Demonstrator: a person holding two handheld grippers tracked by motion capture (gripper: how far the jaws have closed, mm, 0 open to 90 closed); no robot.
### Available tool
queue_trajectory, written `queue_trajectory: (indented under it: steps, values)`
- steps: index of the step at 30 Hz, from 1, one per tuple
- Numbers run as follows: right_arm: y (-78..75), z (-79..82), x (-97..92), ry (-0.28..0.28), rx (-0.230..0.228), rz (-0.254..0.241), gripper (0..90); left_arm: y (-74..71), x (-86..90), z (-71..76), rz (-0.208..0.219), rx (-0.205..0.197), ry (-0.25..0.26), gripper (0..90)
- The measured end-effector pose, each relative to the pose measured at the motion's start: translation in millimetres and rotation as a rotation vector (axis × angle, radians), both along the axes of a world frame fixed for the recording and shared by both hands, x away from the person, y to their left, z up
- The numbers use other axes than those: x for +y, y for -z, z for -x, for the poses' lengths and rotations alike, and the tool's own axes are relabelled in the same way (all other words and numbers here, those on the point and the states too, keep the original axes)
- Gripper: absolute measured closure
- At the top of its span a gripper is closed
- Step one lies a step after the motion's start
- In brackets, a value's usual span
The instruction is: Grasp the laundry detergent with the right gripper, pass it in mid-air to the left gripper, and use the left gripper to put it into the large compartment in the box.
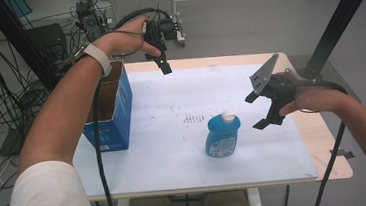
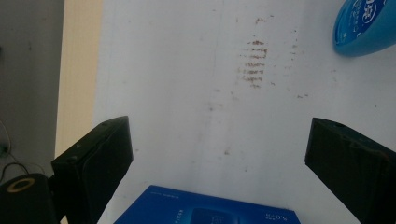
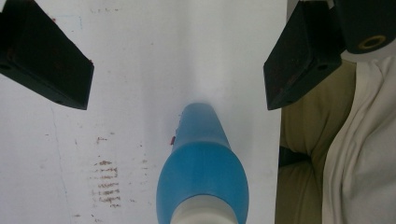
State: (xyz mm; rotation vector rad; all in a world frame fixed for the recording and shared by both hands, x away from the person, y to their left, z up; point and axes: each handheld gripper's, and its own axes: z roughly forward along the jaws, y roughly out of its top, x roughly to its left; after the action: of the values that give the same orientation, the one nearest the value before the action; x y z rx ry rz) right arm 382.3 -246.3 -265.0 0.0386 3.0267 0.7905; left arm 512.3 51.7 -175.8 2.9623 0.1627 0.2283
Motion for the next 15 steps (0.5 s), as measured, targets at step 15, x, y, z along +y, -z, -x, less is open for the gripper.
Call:
queue_trajectory:
  steps: [15]
  values:
    - [-0.9, 0.0, -0.7, 0.002, 0.000, -0.006, 8.4, -0.6, 0.7, 1.1, 0.007, 0.000, -0.010, 8.1]
